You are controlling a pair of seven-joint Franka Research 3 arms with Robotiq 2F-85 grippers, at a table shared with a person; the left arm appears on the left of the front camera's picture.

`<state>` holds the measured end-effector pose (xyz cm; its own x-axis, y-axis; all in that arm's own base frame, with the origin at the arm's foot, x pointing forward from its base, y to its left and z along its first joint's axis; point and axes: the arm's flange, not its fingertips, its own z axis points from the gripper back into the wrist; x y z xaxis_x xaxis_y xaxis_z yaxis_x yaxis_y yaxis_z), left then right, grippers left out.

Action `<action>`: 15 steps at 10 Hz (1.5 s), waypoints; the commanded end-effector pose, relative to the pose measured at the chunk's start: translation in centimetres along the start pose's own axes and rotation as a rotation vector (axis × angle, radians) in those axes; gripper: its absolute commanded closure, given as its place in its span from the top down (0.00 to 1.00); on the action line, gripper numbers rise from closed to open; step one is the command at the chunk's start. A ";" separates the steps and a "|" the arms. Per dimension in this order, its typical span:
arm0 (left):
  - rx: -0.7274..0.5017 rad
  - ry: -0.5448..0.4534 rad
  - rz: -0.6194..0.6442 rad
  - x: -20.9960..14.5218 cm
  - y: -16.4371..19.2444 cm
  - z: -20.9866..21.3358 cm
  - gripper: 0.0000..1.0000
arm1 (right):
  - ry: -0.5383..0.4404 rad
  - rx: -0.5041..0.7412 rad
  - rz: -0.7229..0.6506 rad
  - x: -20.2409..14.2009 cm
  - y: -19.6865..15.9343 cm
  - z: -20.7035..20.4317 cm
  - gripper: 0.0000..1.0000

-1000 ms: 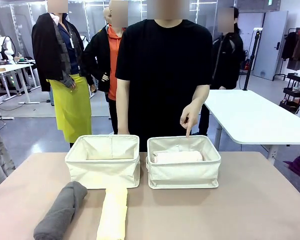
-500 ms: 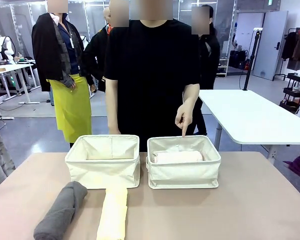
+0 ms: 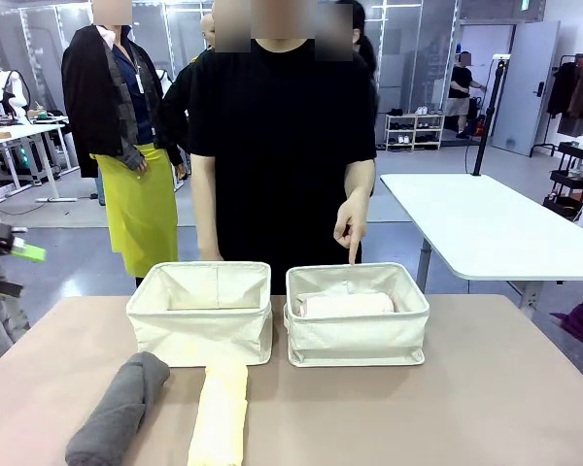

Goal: Divide the towels into two baskets.
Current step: Pick up one hotel-folded towel from the bottom of the table and place it in the Fabric basket indicated by the person.

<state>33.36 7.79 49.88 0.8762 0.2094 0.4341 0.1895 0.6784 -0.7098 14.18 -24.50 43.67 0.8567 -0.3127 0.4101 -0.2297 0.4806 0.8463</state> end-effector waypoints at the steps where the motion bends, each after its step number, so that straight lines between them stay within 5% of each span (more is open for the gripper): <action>1: 0.112 0.068 -0.098 -1.4 -1.3 -2.2 1.00 | -0.017 -0.002 0.018 -0.4 0.2 0.2 1.00; 6: 0.407 0.183 -0.154 -6.8 -0.8 -8.4 1.00 | -0.017 -0.002 0.018 -0.4 0.2 0.2 1.00; 14: 0.550 0.420 -0.165 -17.0 -0.5 -14.8 1.00 | -0.017 -0.002 0.018 -0.4 0.2 0.2 1.00; 15: 0.541 0.407 -0.190 -3.6 -4.0 -16.8 1.00 | -0.017 -0.002 0.018 -0.4 0.2 0.2 1.00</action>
<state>36.66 -8.51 41.12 0.9703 -0.1627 0.1792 0.1990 0.9578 -0.2075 14.15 -24.52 43.67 0.8563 -0.3134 0.4106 -0.2293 0.4816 0.8458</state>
